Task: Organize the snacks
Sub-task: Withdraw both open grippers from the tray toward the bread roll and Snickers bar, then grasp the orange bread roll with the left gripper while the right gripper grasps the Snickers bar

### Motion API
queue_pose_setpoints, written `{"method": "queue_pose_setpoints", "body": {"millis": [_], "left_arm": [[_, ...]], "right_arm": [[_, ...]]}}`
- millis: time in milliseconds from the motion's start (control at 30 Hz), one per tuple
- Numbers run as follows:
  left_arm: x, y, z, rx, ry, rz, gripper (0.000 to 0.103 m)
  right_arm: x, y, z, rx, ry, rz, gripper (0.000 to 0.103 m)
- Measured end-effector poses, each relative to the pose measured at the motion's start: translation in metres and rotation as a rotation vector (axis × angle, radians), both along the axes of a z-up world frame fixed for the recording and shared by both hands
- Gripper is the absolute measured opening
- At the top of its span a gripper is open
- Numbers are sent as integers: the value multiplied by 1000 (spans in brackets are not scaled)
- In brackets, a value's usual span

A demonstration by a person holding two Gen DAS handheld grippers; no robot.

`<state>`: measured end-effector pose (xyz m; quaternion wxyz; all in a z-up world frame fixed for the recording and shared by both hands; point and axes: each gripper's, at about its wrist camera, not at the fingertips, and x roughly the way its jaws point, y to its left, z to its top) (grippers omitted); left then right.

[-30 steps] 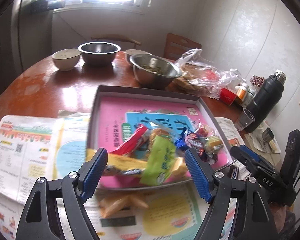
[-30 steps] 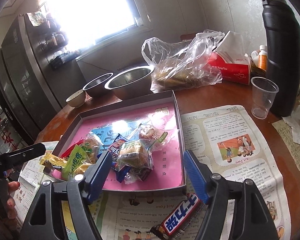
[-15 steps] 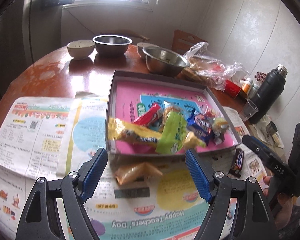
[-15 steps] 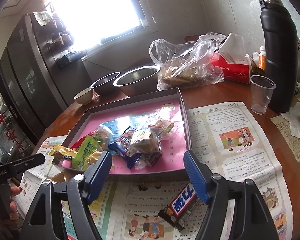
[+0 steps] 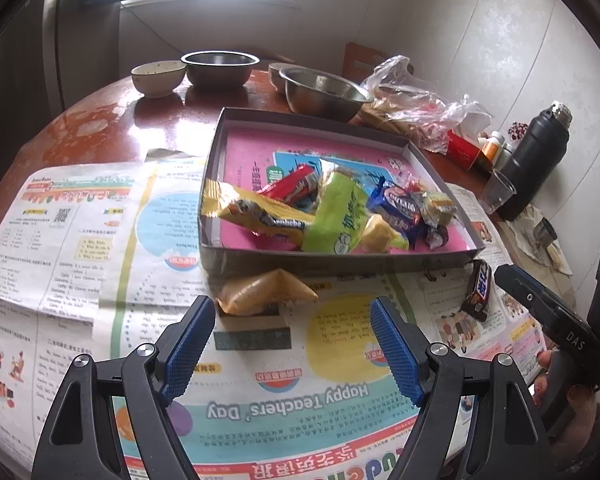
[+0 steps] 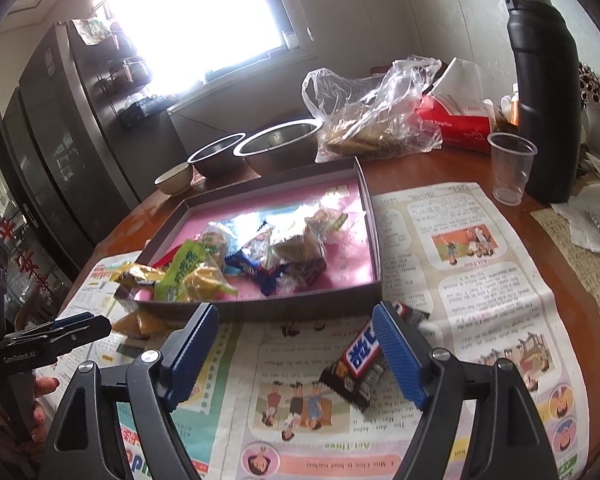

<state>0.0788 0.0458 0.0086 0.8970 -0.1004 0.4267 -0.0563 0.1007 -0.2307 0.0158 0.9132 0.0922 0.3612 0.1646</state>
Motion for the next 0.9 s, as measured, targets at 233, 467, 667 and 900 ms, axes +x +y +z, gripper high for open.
{"method": "queue_pose_setpoints", "body": {"millis": [233, 467, 667, 900], "left_arm": [[3, -3, -11, 14, 19, 22, 81], [14, -4, -15, 24, 27, 34, 81], [26, -4, -23, 39, 41, 46, 81], [35, -3, -32, 49, 58, 57, 81]], "right_arm": [[-8, -8, -13, -17, 34, -16, 80], [0, -17, -25, -24, 69, -51, 81], [12, -15, -42, -79, 117, -90, 81], [17, -3, -46, -198, 81, -87, 49]]}}
